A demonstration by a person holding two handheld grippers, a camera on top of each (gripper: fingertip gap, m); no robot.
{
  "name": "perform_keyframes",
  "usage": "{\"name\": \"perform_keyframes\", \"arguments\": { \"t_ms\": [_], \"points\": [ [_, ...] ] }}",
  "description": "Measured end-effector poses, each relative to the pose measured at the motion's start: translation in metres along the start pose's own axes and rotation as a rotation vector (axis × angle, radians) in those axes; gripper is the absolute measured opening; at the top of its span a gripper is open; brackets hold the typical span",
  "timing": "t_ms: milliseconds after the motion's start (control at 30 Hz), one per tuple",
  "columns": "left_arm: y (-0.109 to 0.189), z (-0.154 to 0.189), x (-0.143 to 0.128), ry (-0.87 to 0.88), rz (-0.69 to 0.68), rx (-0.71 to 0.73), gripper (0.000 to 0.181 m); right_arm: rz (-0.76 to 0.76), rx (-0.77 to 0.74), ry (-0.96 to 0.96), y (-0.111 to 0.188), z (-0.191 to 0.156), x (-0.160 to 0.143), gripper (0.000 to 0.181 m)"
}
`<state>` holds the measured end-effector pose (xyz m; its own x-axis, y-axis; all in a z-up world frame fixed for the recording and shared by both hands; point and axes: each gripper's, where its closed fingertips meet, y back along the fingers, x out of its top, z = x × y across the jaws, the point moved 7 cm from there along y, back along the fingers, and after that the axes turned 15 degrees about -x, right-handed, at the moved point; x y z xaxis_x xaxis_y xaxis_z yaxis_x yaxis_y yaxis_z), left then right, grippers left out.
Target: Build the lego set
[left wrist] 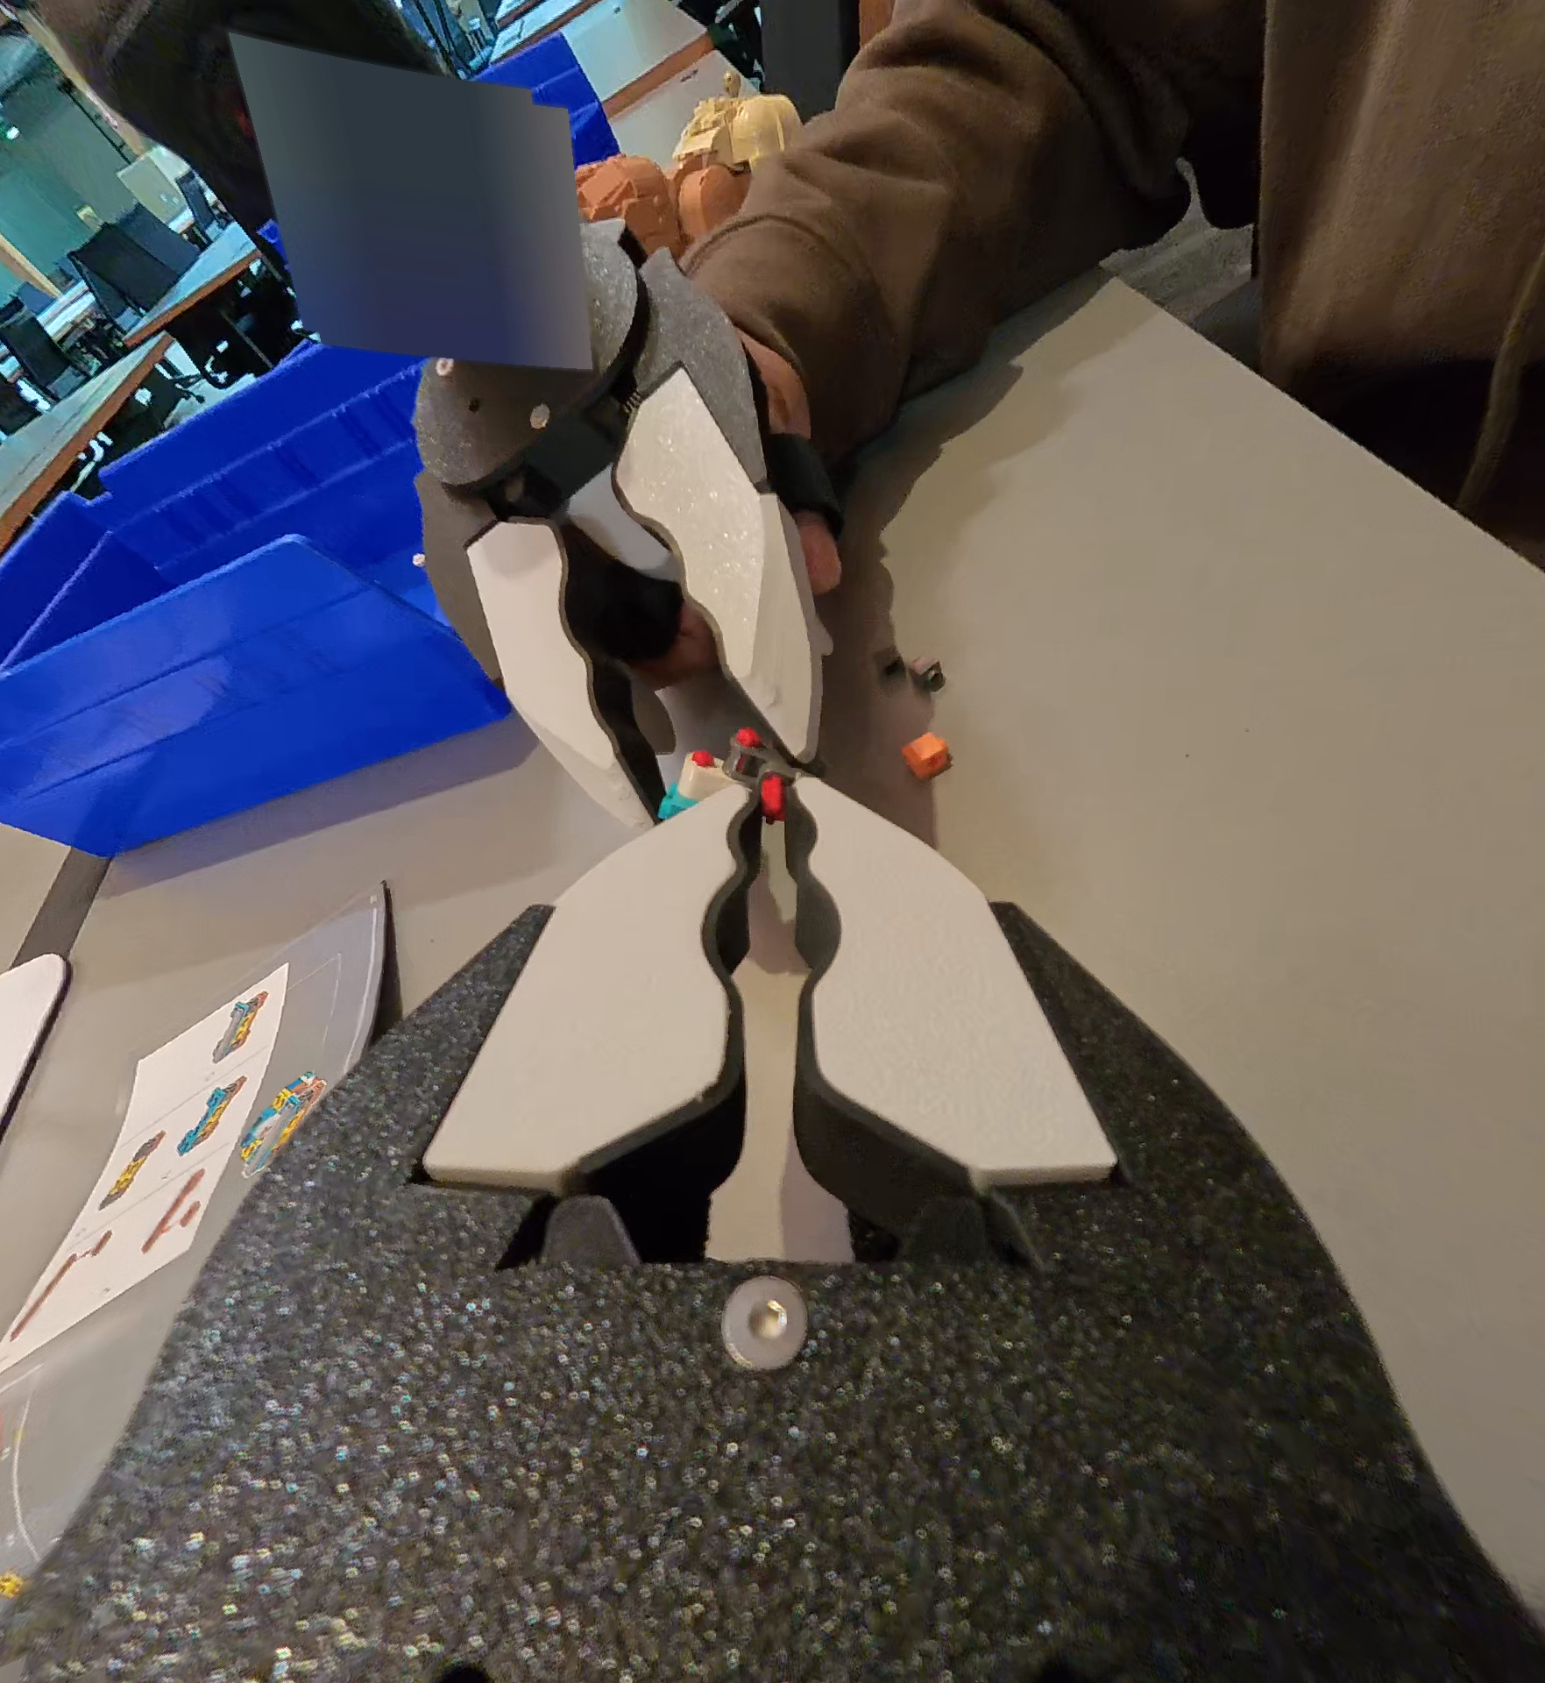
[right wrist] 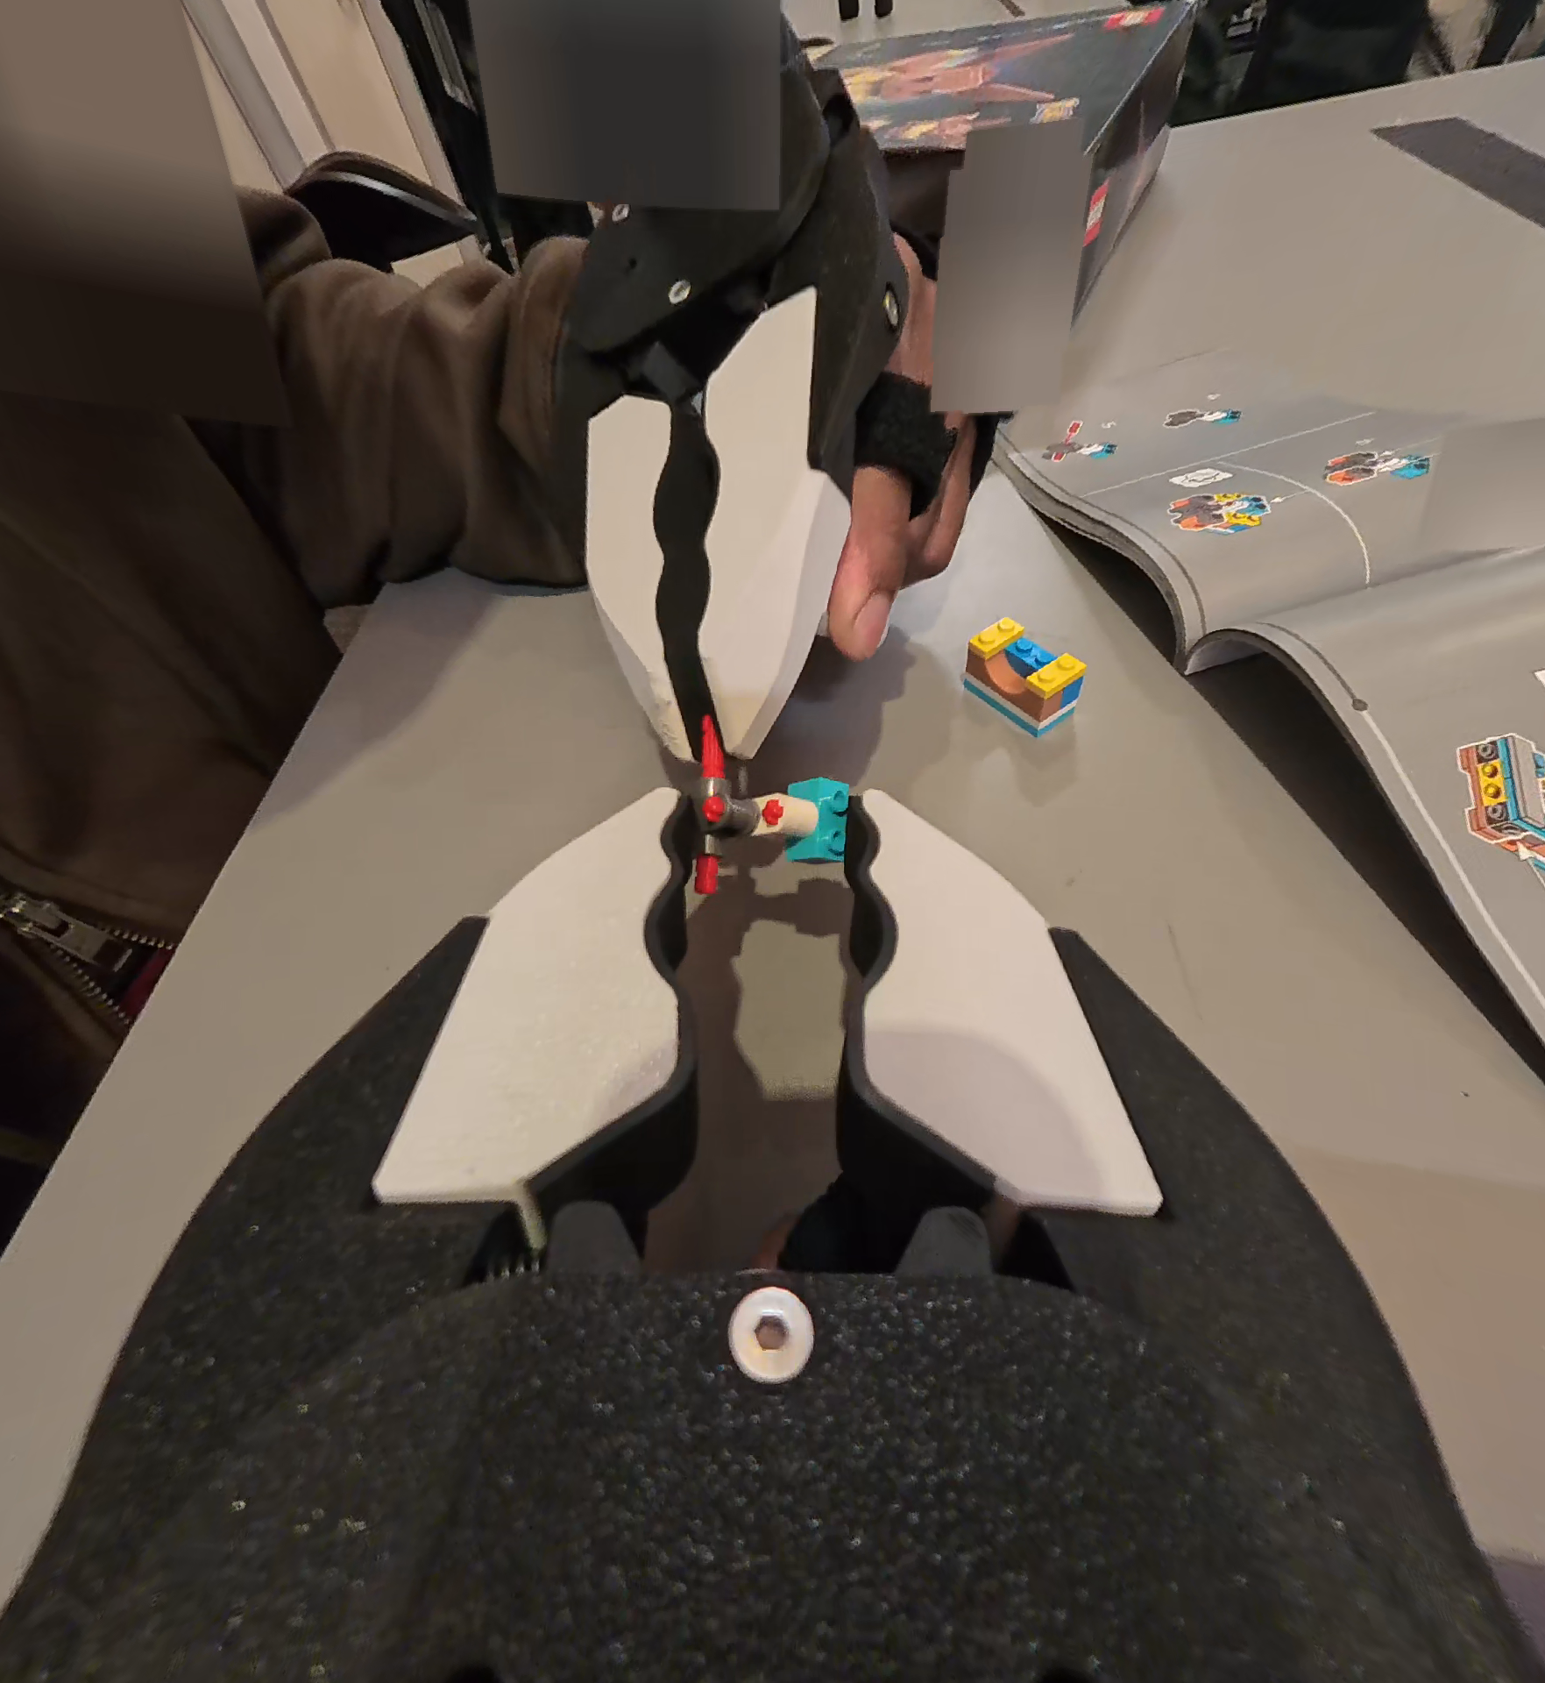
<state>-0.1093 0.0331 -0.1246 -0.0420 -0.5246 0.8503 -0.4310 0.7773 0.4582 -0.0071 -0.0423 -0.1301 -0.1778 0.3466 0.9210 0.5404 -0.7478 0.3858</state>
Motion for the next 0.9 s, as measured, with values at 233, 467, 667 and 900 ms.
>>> {"name": "perform_keyframes", "arguments": {
  "t_ms": [233,467,667,900],
  "points": [
    [0.0000,0.0005,0.0008,-0.007,-0.002,-0.001,0.004,0.014,-0.011,-0.009,-0.0001,-0.0009,0.0008,0.031],
    [-0.0044,0.0037,-0.0015,-0.022,-0.088,-0.019,0.004,-0.040,-0.016,-0.004,-0.0035,-0.0020,-0.0019,0.029],
    [-0.0061,0.0034,-0.0032,-0.044,-0.106,-0.005,0.004,-0.057,-0.033,-0.006,-0.0038,-0.0007,-0.0028,0.029],
    [-0.0083,0.0046,-0.0043,-0.068,-0.133,-0.004,0.004,-0.075,-0.039,0.000,-0.0046,-0.0013,-0.0039,0.029]
  ]
}}
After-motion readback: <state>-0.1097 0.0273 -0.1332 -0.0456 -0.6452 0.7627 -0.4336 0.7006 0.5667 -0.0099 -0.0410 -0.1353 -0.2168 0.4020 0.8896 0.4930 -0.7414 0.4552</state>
